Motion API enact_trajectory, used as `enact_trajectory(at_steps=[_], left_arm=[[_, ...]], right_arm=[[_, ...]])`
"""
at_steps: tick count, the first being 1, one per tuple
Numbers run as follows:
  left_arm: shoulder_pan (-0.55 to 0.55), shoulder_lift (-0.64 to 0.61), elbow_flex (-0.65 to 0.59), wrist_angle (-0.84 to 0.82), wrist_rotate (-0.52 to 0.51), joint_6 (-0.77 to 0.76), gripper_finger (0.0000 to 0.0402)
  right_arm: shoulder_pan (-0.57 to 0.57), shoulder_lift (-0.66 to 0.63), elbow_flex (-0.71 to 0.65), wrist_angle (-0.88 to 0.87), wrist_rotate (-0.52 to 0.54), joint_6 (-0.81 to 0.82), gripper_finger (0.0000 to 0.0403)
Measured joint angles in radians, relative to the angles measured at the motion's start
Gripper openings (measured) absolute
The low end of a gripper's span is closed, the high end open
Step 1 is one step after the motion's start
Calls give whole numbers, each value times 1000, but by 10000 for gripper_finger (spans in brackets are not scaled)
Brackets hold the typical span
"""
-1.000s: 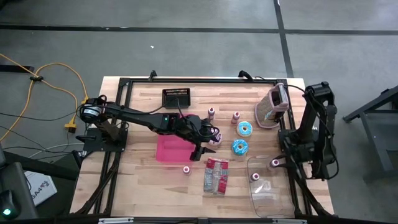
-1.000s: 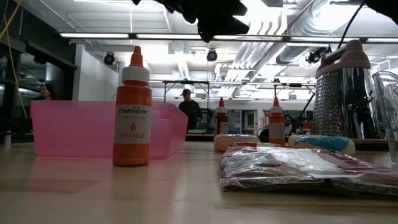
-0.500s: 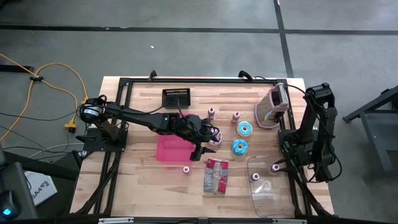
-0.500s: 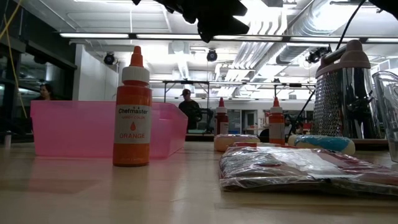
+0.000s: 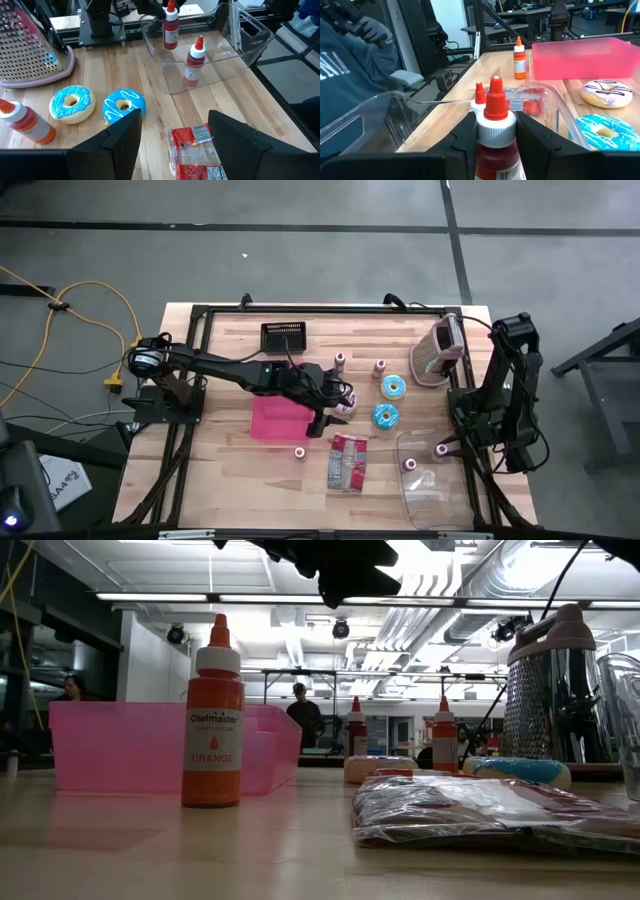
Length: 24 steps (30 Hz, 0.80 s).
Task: Pick & Place Food Item
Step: Put the bottom red food coloring bottle into the transparent bin
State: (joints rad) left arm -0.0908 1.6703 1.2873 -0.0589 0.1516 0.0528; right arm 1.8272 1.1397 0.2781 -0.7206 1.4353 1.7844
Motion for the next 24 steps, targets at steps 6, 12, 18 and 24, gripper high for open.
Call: enact_trajectory(at_steps=[6,12,18,24], left_arm=[[0,0,0,0,0,0,221],[0,0,0,0,0,0,221],[2,0,0,1,0,0,221],[2,0,0,7,0,0,221]], right_arm=[[-10,-1,1,0,-11,28,99],[-10,-2,-3,-25,19,-5,99],[-10,-14,-3,-116,7,89,99],[-8,-63,-4,-116,33,63,99]])
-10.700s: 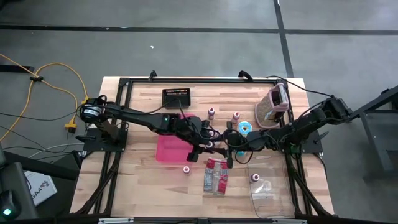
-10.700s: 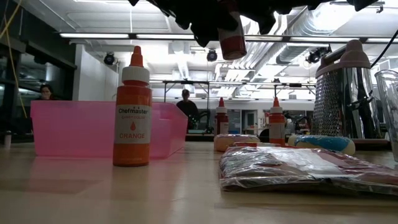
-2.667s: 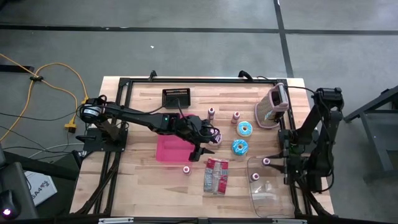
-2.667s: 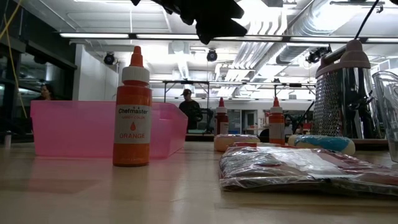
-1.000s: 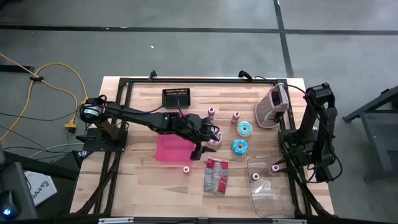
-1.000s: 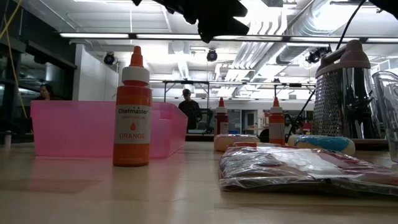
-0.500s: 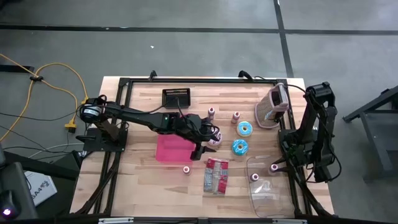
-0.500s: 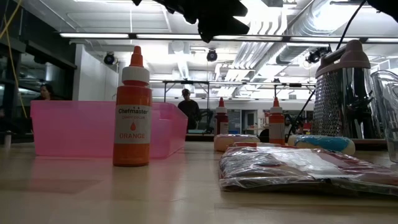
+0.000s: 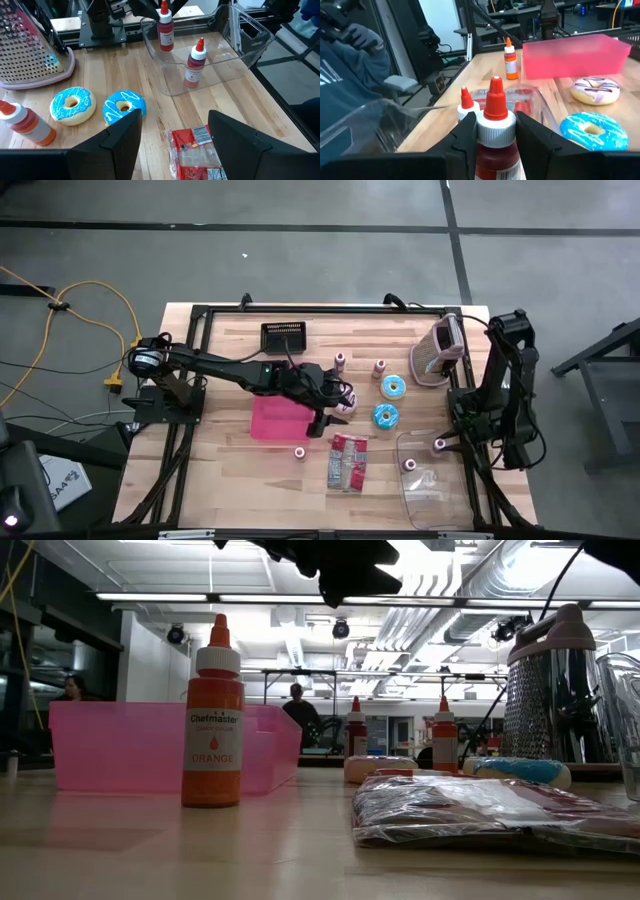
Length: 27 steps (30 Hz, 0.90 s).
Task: Pick & Place Food Item
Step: Put the bottom red food coloring bottle into the transparent bin
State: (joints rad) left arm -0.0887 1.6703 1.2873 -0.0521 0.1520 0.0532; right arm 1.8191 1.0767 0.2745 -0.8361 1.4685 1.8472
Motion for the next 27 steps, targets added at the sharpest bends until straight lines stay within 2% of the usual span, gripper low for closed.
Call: enact_trajectory(at_steps=[8,18,27], left_arm=[[3,0,0,2,0,1,221],[3,0,0,2,0,1,221],[3,0,0,1,0,1,221]], right_arm=[[0,-67,0,41,17,-111,99],[0,-78,1,305,-41,-348,99],[0,-78,1,340,-77,-354,102]])
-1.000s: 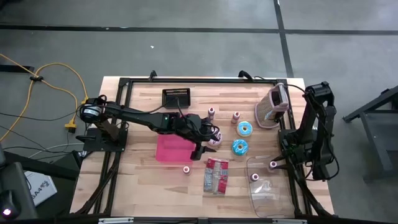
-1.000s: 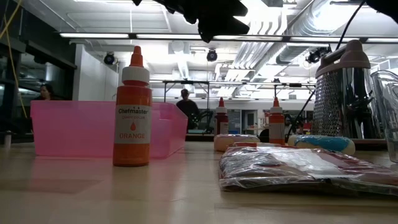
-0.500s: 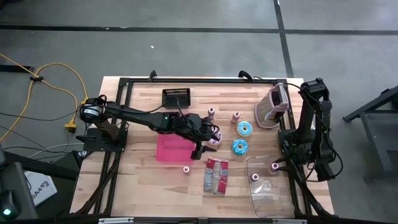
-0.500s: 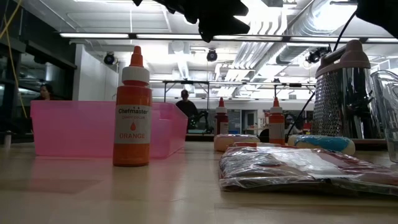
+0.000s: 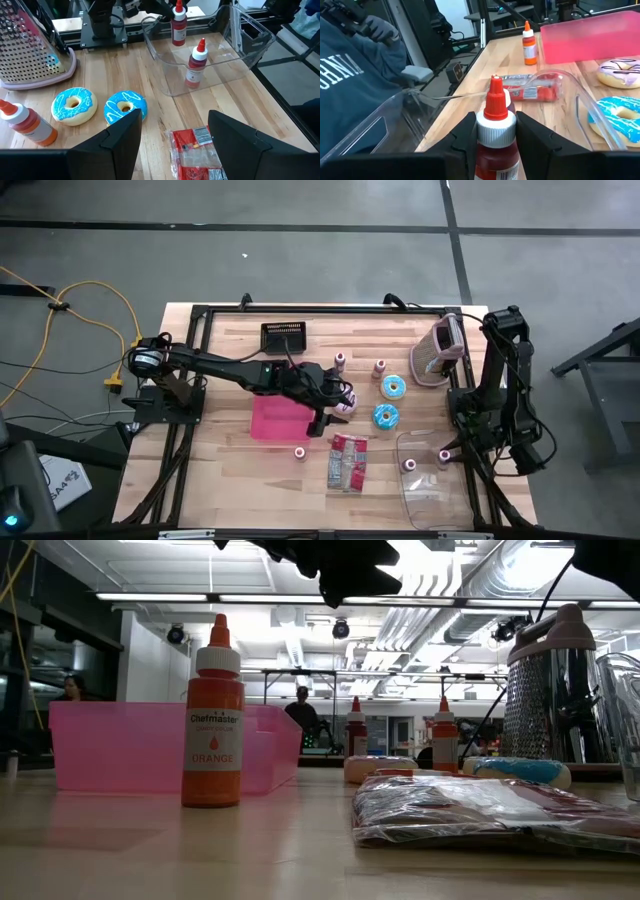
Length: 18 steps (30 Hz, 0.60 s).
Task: Pick & Place Food Item
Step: Put the bottom red food coloring bottle into the transparent bin
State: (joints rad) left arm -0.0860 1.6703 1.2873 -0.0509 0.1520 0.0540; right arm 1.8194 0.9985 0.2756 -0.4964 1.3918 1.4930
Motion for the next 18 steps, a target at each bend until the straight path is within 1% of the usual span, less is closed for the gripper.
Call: enact_trajectory(at_steps=[5,18], left_arm=[[0,0,0,0,0,0,221],[0,0,0,0,0,-1,221]], right_arm=[[0,0,0,3,-4,2,109],[0,0,0,20,-13,2,111]])
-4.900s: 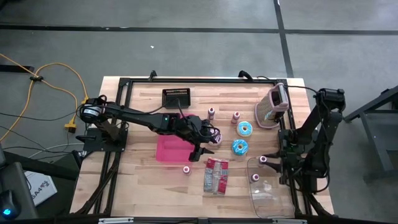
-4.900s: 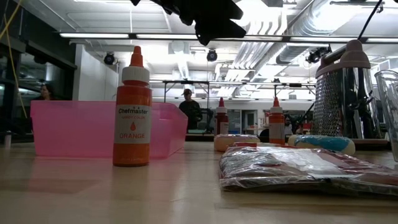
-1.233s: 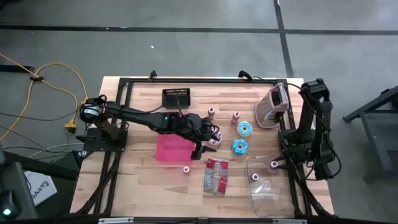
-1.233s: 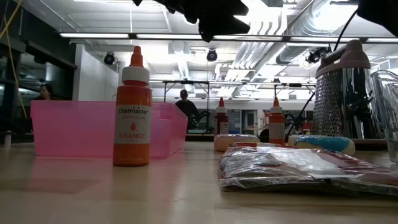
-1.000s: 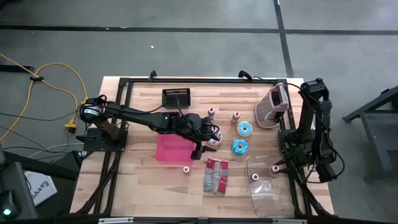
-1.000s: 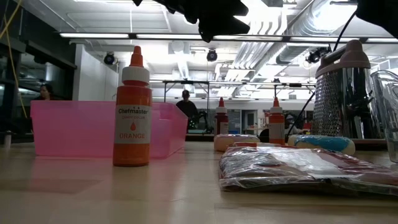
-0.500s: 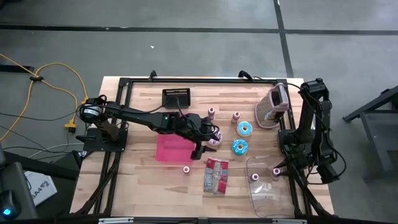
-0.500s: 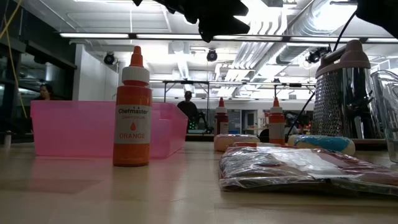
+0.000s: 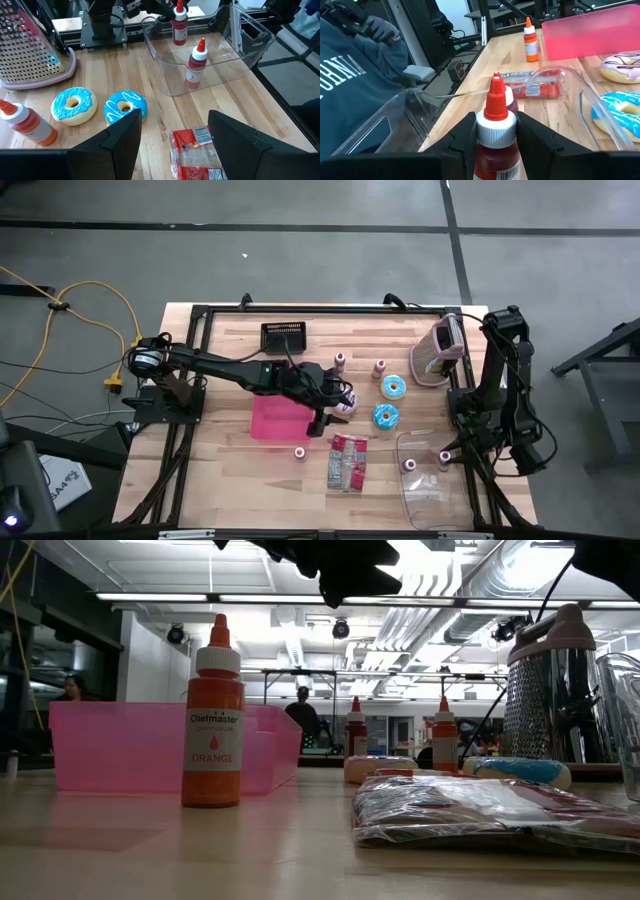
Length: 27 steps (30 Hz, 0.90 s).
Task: Pick & Place Food Item
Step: Put the bottom red food coloring bottle into the transparent bin
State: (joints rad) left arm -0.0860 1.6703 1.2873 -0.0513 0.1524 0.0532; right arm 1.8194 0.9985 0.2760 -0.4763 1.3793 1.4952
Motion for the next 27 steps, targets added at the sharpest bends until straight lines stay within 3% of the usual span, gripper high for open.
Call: enact_trajectory(at_steps=[19,27], left_arm=[[0,0,0,0,0,0,221],[0,0,0,0,0,0,221]], right_arm=[[0,8,0,8,-18,-30,111],[-36,34,0,-48,23,-34,111]])
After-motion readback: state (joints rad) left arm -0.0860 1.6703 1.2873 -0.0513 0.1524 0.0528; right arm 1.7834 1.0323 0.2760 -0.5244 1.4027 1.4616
